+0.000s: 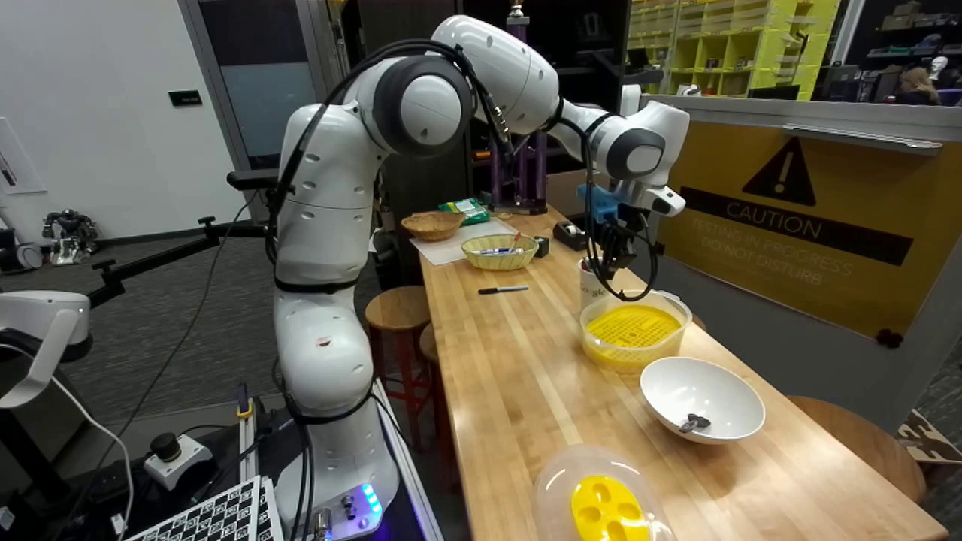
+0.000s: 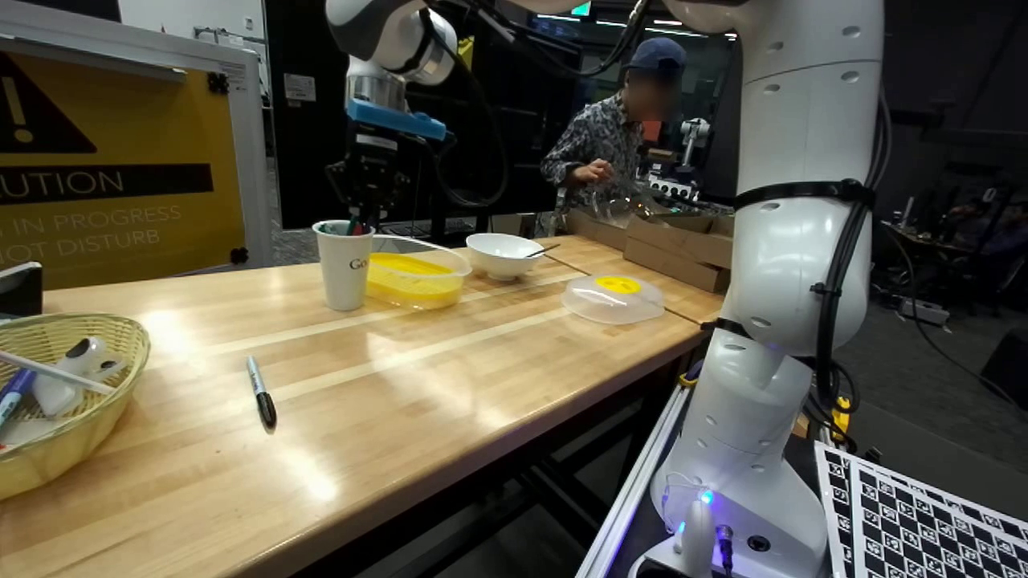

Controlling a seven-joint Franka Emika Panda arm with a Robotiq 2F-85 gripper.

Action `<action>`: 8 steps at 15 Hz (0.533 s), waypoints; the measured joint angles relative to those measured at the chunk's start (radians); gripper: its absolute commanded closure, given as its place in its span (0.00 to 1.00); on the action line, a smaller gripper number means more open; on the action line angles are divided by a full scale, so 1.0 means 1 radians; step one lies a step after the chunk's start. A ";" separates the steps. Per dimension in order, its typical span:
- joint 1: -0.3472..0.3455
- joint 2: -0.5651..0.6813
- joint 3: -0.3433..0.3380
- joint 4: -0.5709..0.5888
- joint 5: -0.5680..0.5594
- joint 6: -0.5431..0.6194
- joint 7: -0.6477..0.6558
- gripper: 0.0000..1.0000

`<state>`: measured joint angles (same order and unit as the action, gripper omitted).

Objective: Push the cup to the right

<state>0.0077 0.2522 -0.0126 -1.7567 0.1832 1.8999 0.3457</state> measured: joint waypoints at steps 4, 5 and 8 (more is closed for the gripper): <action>-0.006 0.000 -0.005 0.000 0.000 0.000 0.000 0.94; -0.008 0.000 -0.006 0.000 0.000 0.000 0.000 0.94; -0.012 0.000 -0.010 0.000 0.001 0.000 0.000 0.94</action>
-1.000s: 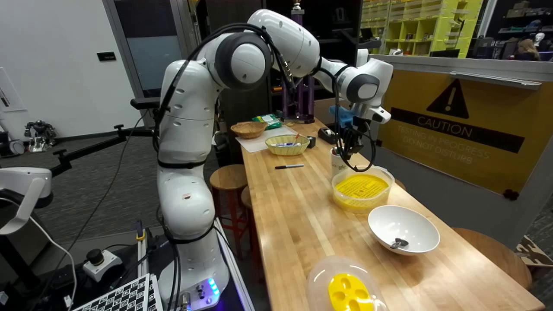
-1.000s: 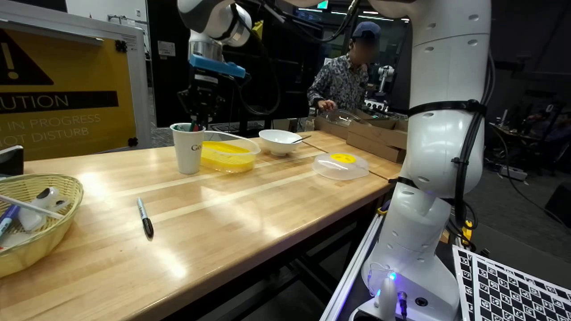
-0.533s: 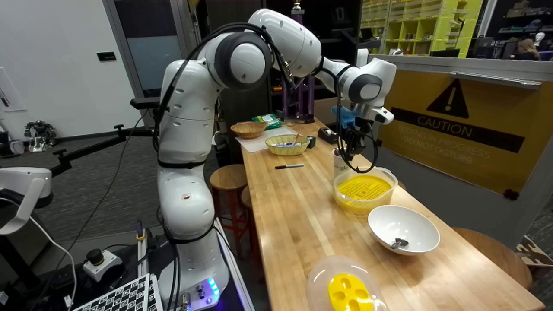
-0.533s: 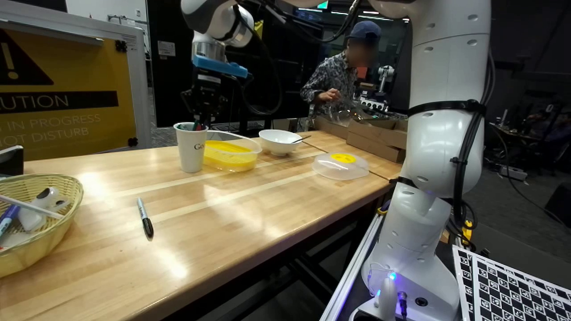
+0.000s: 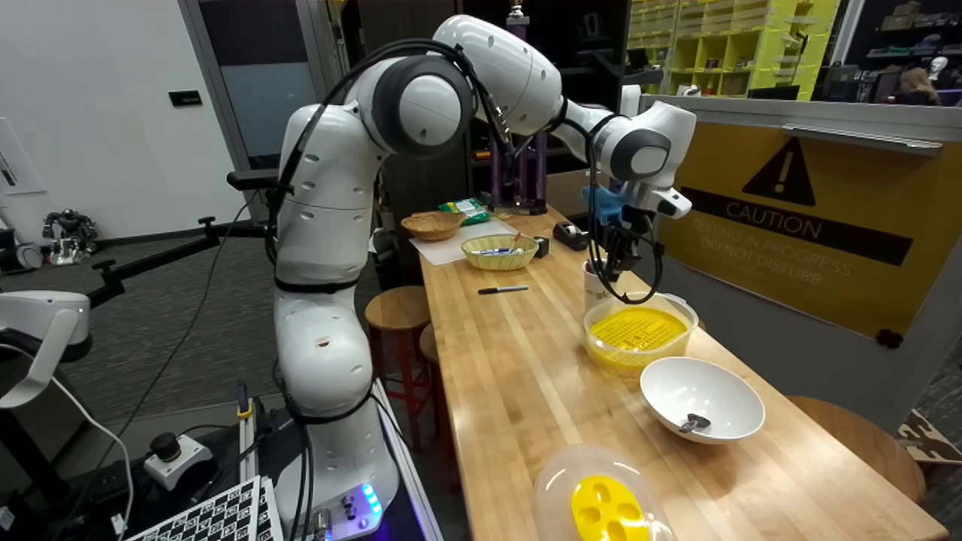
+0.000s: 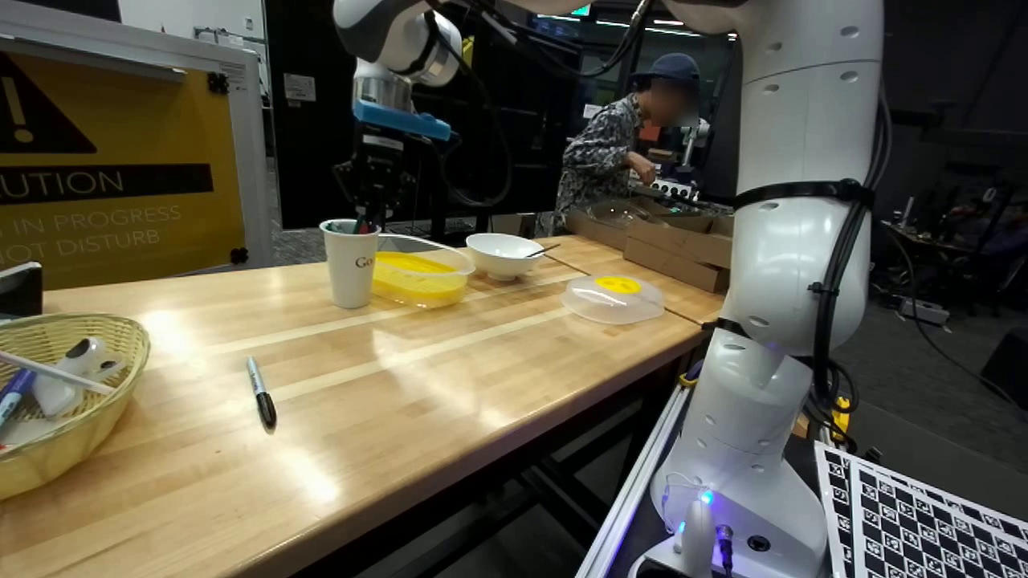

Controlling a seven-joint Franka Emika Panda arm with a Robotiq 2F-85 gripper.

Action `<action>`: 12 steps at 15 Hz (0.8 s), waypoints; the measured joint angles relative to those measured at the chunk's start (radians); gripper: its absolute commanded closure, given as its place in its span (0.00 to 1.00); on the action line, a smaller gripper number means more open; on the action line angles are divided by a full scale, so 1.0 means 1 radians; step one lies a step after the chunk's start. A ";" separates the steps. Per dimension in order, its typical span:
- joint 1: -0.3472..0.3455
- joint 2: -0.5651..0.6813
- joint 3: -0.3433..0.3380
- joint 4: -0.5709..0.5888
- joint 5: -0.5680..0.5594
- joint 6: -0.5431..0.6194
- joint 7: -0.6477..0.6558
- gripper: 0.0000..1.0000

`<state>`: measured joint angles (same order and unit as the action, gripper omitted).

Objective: Push the cup to the right

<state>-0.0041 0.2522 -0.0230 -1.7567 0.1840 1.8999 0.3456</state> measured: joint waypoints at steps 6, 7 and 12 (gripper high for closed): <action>-0.003 0.000 -0.003 0.000 0.000 0.000 0.000 0.94; -0.003 0.000 -0.003 0.000 0.000 0.000 0.000 0.94; -0.002 0.000 -0.003 0.000 0.000 0.000 0.000 0.49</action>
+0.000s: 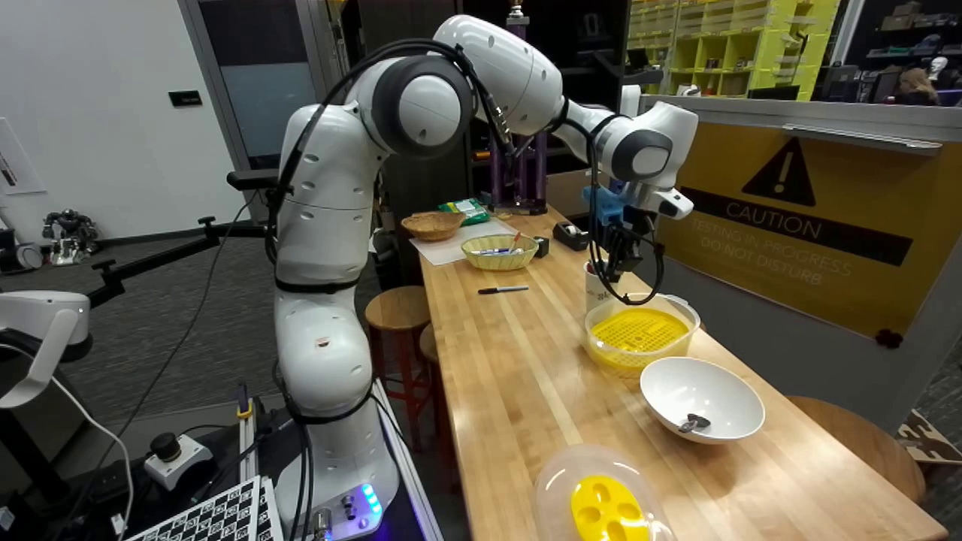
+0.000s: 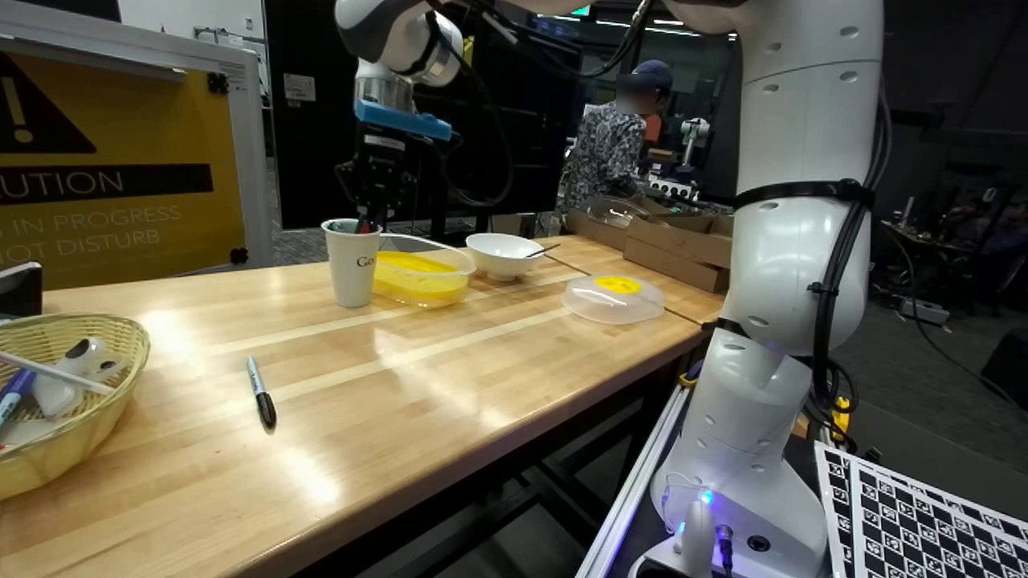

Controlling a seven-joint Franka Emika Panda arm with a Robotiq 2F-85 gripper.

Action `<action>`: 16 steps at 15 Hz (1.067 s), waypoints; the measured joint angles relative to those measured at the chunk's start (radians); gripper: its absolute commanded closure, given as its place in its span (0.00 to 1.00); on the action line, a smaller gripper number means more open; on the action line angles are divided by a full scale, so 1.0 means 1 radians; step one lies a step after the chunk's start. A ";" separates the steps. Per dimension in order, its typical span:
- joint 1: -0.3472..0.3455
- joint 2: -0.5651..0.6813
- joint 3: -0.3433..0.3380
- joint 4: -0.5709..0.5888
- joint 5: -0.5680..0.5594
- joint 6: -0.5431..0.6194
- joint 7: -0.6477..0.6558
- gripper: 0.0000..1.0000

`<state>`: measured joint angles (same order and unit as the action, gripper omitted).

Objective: Push the cup to the right

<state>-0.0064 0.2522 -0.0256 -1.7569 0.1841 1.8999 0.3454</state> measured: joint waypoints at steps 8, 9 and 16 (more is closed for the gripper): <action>0.002 0.002 0.002 -0.018 0.000 0.000 -0.001 0.00; 0.002 0.002 0.002 -0.018 0.000 0.000 -0.001 0.00; 0.003 -0.022 0.002 -0.002 0.000 0.000 -0.001 0.00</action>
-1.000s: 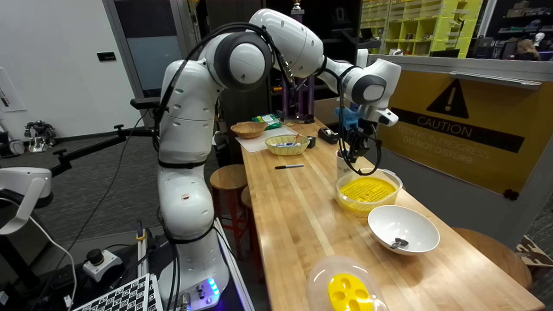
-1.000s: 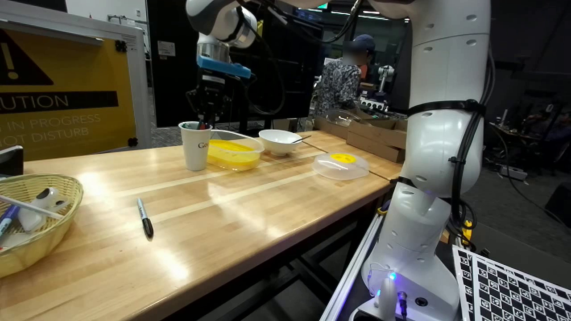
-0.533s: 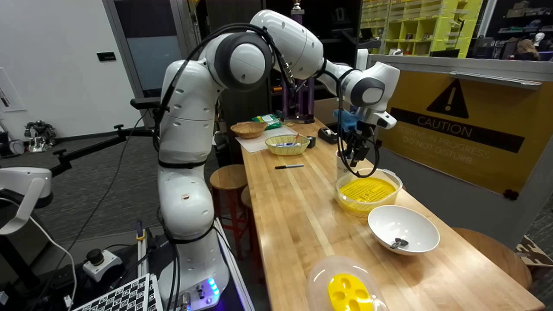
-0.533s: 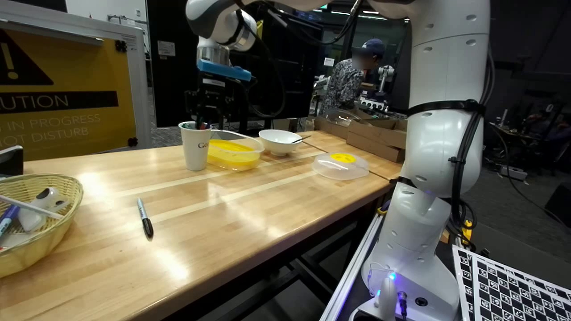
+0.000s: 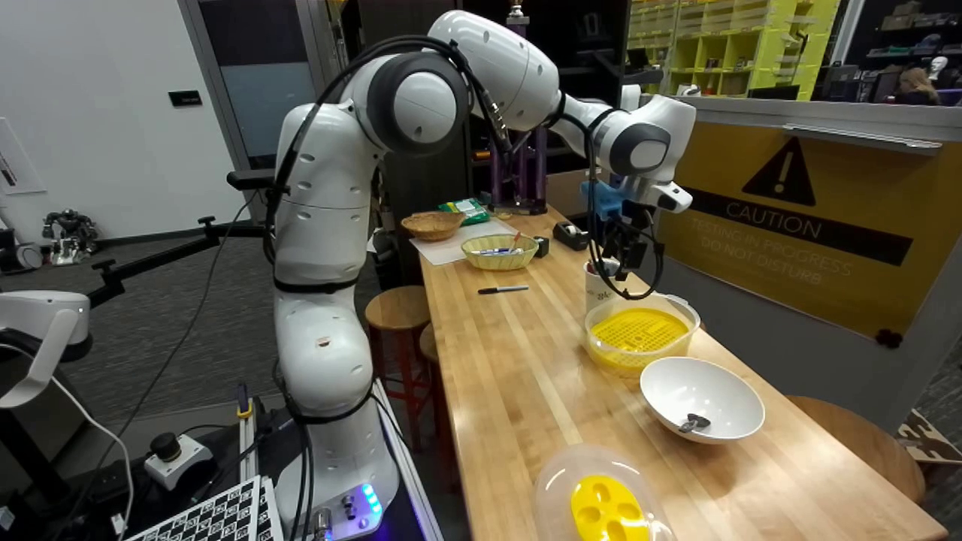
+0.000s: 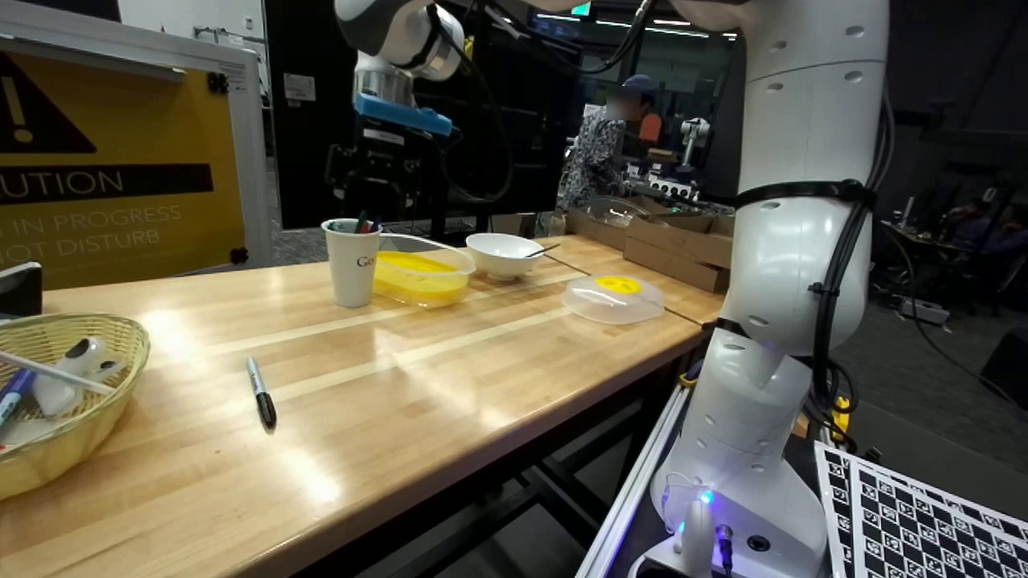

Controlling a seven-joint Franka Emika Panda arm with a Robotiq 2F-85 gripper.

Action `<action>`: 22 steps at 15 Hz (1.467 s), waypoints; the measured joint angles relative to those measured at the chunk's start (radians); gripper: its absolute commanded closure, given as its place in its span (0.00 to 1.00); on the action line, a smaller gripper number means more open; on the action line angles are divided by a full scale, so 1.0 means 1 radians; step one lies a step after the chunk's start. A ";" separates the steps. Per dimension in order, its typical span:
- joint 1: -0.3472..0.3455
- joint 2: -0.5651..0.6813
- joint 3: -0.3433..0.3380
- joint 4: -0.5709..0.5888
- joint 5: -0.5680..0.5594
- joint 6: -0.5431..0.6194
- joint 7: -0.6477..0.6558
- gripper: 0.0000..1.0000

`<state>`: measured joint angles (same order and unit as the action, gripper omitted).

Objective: Push the cup to the right

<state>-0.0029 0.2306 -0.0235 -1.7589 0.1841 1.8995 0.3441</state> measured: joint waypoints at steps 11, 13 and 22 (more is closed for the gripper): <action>0.031 -0.197 0.030 -0.064 -0.036 -0.078 -0.007 0.00; 0.042 -0.244 0.044 -0.108 -0.046 -0.095 -0.014 0.00; 0.040 -0.349 0.054 -0.216 -0.107 -0.139 -0.114 0.00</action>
<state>0.0370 -0.1184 0.0305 -1.9751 0.0769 1.7601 0.2299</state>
